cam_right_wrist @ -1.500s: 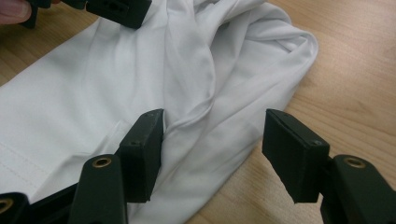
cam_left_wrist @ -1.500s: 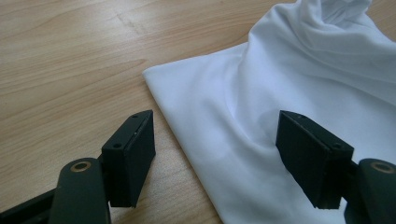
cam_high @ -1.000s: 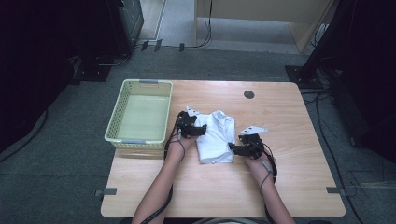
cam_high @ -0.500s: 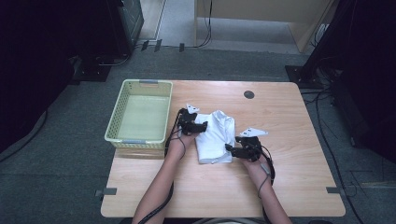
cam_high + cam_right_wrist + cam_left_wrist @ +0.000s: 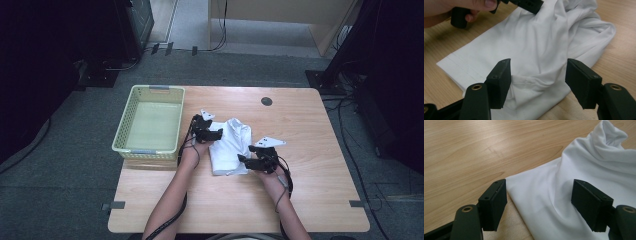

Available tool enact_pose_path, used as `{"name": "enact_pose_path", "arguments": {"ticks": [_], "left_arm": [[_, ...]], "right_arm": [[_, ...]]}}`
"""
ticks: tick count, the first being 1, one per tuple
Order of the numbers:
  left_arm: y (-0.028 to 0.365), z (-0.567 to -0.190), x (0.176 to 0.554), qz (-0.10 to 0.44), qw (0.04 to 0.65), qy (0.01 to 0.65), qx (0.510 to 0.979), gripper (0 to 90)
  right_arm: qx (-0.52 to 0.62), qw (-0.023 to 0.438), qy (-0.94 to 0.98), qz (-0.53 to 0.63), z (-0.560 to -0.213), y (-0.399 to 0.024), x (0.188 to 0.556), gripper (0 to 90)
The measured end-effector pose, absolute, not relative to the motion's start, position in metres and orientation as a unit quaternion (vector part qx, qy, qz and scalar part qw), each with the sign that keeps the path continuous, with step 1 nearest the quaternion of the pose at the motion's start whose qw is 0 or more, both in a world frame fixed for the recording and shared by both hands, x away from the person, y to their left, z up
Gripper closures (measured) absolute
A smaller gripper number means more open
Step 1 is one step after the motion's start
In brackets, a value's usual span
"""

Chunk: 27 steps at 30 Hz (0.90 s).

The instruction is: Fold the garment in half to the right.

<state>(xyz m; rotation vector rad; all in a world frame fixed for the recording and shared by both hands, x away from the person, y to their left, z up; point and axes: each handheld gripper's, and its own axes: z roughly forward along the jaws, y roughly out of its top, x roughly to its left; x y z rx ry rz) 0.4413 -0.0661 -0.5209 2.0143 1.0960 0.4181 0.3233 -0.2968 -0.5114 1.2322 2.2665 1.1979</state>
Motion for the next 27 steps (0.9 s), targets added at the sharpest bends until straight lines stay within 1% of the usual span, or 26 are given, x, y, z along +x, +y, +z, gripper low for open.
{"name": "enact_pose_path", "arguments": {"ticks": [5,19,20,25,27], "left_arm": [[-0.066,-0.522,0.445,0.169,0.393,0.426,0.797,29.1],[-0.064,-0.528,0.449,0.165,0.395,0.428,0.796,28.3],[-0.064,-0.528,0.449,0.164,0.394,0.429,0.796,28.4],[-0.065,-0.528,0.45,0.163,0.39,0.43,0.798,28.2],[-0.065,-0.528,0.45,0.163,0.389,0.43,0.799,27.5]], "right_arm": [[0.424,0.136,0.8,0.403,-0.519,-0.292,0.323,36.0],[0.419,0.134,0.803,0.402,-0.525,-0.291,0.321,32.7],[0.418,0.133,0.805,0.4,-0.527,-0.291,0.32,31.4],[0.42,0.13,0.803,0.402,-0.529,-0.292,0.318,30.2],[0.419,0.129,0.803,0.403,-0.53,-0.293,0.317,28.2]]}}
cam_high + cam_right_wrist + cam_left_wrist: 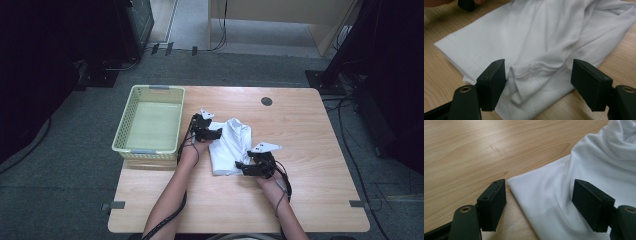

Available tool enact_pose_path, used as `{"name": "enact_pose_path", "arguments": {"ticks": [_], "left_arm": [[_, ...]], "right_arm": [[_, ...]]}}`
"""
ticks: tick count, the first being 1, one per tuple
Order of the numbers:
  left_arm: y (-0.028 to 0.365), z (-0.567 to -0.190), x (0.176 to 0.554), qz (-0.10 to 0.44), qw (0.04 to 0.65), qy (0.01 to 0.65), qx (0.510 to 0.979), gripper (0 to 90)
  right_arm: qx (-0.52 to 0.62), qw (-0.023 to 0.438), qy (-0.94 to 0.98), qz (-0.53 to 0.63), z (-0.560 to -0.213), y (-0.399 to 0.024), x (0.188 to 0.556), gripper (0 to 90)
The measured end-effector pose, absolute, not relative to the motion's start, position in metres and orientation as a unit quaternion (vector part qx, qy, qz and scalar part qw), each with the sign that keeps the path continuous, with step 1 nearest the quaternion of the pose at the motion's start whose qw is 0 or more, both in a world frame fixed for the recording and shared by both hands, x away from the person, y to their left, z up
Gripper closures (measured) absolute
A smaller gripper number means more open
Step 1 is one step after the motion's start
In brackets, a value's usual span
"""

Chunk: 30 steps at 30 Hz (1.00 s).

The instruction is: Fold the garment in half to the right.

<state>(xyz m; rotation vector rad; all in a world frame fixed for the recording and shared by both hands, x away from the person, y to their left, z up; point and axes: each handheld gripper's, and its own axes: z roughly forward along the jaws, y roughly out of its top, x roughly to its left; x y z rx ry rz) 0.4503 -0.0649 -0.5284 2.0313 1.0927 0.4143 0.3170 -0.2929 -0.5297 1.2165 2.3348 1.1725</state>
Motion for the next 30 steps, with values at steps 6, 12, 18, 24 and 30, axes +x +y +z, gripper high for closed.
{"name": "enact_pose_path", "arguments": {"ticks": [6,12,18,24,30], "left_arm": [[-0.065,-0.528,0.451,0.166,0.385,0.426,0.802,27.5],[-0.065,-0.529,0.449,0.169,0.383,0.427,0.801,27.6],[-0.066,-0.528,0.448,0.169,0.384,0.42,0.805,30.2],[-0.067,-0.528,0.442,0.162,0.396,0.411,0.805,51.0],[-0.068,-0.528,0.44,0.156,0.402,0.413,0.802,64.8]], "right_arm": [[0.411,0.128,0.806,0.406,-0.531,-0.294,0.313,24.1],[0.405,0.128,0.809,0.407,-0.532,-0.295,0.309,20.3],[0.393,0.137,0.818,0.396,-0.533,-0.294,0.306,17.1],[0.385,0.142,0.824,0.39,-0.533,-0.292,0.305,16.7],[0.378,0.146,0.828,0.386,-0.533,-0.289,0.304,16.3]]}}
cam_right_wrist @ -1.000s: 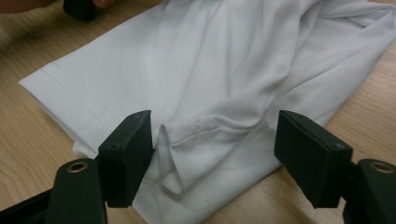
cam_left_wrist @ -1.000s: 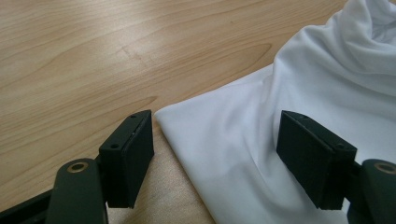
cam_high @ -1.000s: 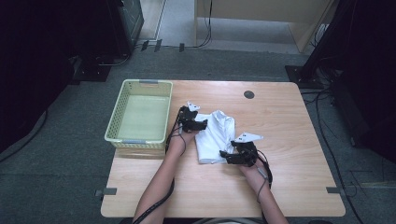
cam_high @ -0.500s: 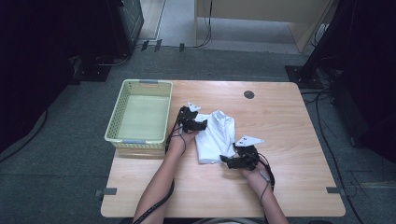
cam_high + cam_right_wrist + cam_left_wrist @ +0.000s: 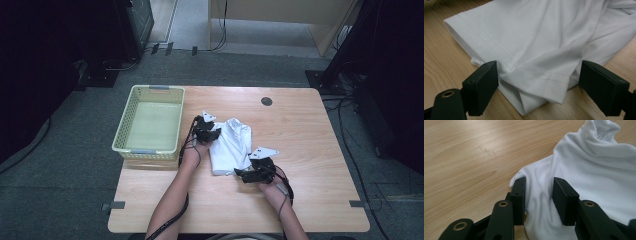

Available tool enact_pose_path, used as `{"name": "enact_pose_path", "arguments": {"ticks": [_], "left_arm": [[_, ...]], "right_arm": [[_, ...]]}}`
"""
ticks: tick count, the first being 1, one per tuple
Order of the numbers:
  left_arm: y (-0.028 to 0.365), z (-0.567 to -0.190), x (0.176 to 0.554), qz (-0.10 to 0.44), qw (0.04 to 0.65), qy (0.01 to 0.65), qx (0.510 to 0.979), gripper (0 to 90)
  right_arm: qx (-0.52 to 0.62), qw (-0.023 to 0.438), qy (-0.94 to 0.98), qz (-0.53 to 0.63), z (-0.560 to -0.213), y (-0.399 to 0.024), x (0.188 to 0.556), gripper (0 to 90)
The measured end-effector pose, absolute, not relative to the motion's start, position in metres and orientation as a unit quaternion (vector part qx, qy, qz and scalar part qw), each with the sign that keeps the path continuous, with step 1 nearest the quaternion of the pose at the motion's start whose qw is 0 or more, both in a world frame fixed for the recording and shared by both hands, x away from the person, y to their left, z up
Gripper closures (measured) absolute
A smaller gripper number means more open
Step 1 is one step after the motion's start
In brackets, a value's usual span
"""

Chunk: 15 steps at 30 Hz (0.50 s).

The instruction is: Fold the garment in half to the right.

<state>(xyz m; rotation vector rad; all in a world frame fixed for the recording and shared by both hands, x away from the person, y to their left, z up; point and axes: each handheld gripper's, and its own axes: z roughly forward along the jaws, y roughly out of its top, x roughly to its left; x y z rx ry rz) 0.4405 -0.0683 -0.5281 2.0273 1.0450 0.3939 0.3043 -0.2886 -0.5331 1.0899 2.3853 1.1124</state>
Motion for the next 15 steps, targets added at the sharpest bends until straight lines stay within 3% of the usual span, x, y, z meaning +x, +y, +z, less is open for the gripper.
{"name": "enact_pose_path", "arguments": {"ticks": [6,15], "left_arm": [[-0.0683,-0.528,0.4395,0.152,0.403,0.415,0.802,70.7],[-0.0675,-0.528,0.4387,0.153,0.403,0.42,0.799,71.3]], "right_arm": [[0.371,0.156,0.834,0.377,-0.5334,-0.282,0.3061,16.3],[0.372,0.16,0.833,0.377,-0.5334,-0.2798,0.3099,17.5]]}}
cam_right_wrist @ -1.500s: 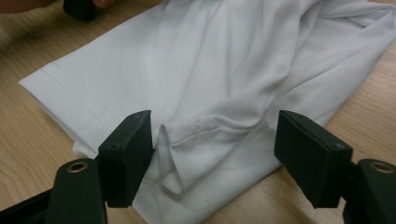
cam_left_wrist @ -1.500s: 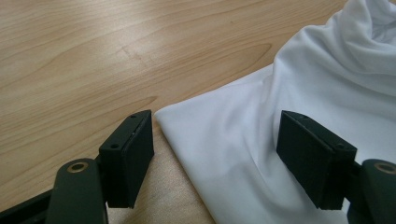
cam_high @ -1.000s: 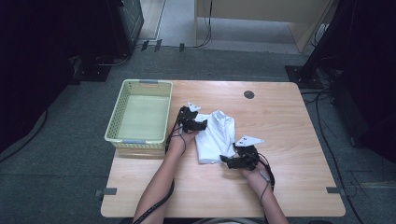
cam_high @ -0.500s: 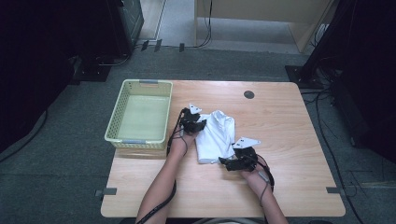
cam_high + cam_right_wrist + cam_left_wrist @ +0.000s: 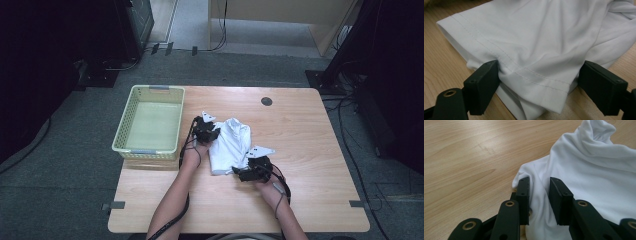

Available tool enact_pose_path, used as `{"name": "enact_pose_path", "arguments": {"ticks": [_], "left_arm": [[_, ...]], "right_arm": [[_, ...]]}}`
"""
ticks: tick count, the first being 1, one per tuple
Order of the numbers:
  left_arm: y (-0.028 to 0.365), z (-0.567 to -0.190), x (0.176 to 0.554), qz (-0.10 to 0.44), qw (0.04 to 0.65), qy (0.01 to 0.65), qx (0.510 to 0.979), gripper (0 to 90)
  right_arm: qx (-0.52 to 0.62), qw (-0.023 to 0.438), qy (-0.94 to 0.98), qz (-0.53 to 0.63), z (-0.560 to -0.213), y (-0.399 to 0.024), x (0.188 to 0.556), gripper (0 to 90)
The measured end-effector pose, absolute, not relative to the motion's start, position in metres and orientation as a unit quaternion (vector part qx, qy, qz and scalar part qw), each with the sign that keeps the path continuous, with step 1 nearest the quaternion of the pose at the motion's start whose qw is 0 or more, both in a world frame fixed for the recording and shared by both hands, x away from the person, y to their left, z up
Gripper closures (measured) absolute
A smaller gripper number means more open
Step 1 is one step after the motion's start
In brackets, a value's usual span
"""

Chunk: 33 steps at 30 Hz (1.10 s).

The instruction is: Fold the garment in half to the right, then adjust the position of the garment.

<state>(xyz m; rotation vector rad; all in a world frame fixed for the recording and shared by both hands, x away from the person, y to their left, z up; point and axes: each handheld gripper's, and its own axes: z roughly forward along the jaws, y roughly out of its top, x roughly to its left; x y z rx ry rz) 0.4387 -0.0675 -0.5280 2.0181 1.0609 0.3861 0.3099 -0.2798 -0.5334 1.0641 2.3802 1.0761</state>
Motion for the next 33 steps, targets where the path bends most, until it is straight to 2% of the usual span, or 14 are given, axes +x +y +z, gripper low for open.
{"name": "enact_pose_path", "arguments": {"ticks": [3,8,17,19,23,33], "left_arm": [[-0.067,-0.528,0.439,0.153,0.402,0.421,0.798,71.2],[-0.067,-0.528,0.439,0.156,0.402,0.423,0.797,71.8],[-0.068,-0.528,0.437,0.163,0.4,0.421,0.798,75.0],[-0.068,-0.528,0.437,0.165,0.4,0.423,0.796,76.7],[-0.066,-0.528,0.439,0.157,0.404,0.432,0.791,77.7],[-0.063,-0.527,0.445,0.158,0.399,0.446,0.786,79.7]], "right_arm": [[0.373,0.159,0.833,0.377,-0.533,-0.28,0.31,17.9],[0.369,0.159,0.832,0.382,-0.533,-0.278,0.311,26.2],[0.371,0.167,0.824,0.394,-0.532,-0.272,0.317,60.8],[0.372,0.167,0.823,0.395,-0.532,-0.27,0.319,66.1],[0.372,0.164,0.823,0.398,-0.532,-0.269,0.322,70.5],[0.373,0.134,0.829,0.394,-0.527,-0.266,0.335,71.6]]}}
